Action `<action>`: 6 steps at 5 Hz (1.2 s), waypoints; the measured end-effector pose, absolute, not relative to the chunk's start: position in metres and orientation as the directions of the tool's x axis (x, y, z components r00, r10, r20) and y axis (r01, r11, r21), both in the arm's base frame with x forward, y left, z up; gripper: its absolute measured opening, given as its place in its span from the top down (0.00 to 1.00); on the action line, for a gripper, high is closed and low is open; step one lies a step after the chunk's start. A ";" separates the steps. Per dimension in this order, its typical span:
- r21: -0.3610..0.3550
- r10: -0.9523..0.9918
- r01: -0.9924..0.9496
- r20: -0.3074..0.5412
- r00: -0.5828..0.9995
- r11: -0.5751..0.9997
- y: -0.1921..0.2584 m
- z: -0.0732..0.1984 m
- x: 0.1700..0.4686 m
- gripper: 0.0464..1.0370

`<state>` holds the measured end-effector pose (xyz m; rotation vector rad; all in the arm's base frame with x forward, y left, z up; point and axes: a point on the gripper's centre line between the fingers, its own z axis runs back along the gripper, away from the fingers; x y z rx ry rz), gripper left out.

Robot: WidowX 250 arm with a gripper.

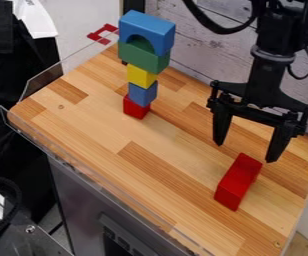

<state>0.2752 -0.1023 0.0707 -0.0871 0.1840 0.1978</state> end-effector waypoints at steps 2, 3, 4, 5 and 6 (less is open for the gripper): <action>-0.044 0.174 -0.190 -0.235 0.956 0.981 -0.105 0.056 0.269 0.04; -0.040 0.173 -0.188 -0.242 0.955 0.981 -0.106 0.051 0.269 0.04; -0.045 0.169 -0.185 -0.239 0.956 0.982 -0.108 0.050 0.269 0.04; -0.032 0.153 -0.167 -0.262 0.953 0.985 -0.111 0.042 0.266 0.04; -0.024 0.135 -0.148 -0.286 0.949 0.989 -0.113 0.038 0.265 0.04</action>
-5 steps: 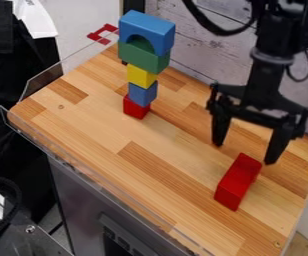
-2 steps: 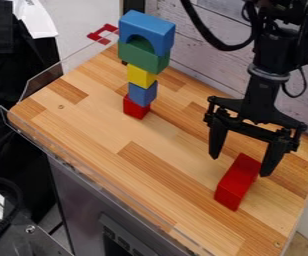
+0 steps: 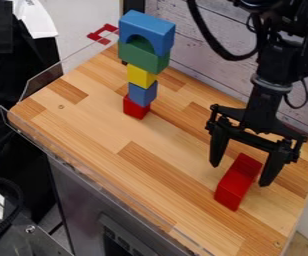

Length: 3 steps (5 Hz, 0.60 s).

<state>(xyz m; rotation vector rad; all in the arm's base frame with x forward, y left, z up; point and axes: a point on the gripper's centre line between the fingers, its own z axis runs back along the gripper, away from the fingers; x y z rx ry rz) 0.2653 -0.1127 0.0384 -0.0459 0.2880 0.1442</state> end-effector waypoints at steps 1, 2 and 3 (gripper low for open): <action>-0.028 0.131 -0.148 -0.322 0.938 0.989 -0.116 0.030 0.262 0.04; -0.016 0.133 -0.149 -0.366 0.921 0.989 -0.116 0.017 0.258 0.09; -0.028 0.141 -0.160 -0.346 0.928 0.987 -0.118 0.014 0.262 0.38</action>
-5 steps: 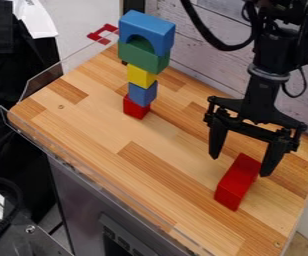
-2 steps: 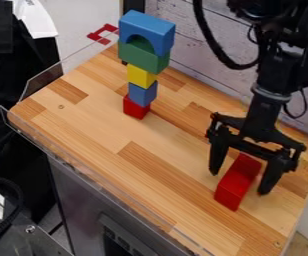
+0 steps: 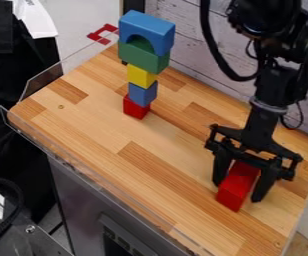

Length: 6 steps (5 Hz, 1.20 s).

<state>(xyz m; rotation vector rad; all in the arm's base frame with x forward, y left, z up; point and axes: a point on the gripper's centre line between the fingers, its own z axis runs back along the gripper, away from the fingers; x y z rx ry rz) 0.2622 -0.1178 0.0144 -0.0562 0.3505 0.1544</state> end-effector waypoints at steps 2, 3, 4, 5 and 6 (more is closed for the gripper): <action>-0.016 0.155 -0.171 -0.341 0.927 0.985 -0.115 0.015 0.264 0.46; -0.003 0.179 -0.185 -0.228 0.957 0.983 -0.113 0.057 0.284 0.46; -0.060 0.286 -0.290 -0.066 0.956 0.955 -0.099 0.116 0.296 0.46; -0.108 0.426 -0.423 0.001 0.905 0.900 -0.072 0.146 0.306 0.46; -0.235 0.568 -0.542 0.057 0.821 0.807 -0.051 0.172 0.312 0.46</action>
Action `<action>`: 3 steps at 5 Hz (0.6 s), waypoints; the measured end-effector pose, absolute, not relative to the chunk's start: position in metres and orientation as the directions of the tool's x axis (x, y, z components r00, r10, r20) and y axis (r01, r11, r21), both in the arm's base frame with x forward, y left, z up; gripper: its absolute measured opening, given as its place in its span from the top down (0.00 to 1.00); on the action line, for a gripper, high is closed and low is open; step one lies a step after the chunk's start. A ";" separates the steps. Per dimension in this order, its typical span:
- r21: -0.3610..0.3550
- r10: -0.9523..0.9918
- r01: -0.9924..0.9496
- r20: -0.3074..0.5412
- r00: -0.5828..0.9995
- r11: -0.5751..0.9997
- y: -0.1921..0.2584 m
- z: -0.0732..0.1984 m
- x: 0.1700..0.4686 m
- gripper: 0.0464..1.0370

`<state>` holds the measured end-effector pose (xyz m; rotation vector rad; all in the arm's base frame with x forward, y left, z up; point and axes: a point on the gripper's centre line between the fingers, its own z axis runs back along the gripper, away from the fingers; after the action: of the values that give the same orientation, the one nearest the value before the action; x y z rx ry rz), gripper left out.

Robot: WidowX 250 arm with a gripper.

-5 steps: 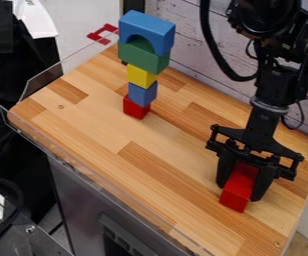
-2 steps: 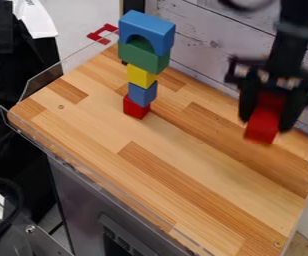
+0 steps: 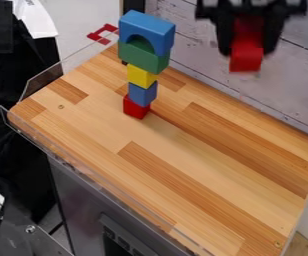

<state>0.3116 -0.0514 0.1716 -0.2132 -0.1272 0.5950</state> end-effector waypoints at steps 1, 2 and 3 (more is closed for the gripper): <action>-0.282 0.710 -0.669 0.065 0.701 0.688 -0.034 0.188 0.311 0.46; -0.311 0.794 -0.748 0.038 0.607 0.587 -0.023 0.202 0.310 0.46; -0.309 0.869 -0.826 0.006 0.495 0.472 -0.012 0.214 0.302 0.46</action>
<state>0.3021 -0.0116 0.2142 -0.2812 -0.1702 1.0431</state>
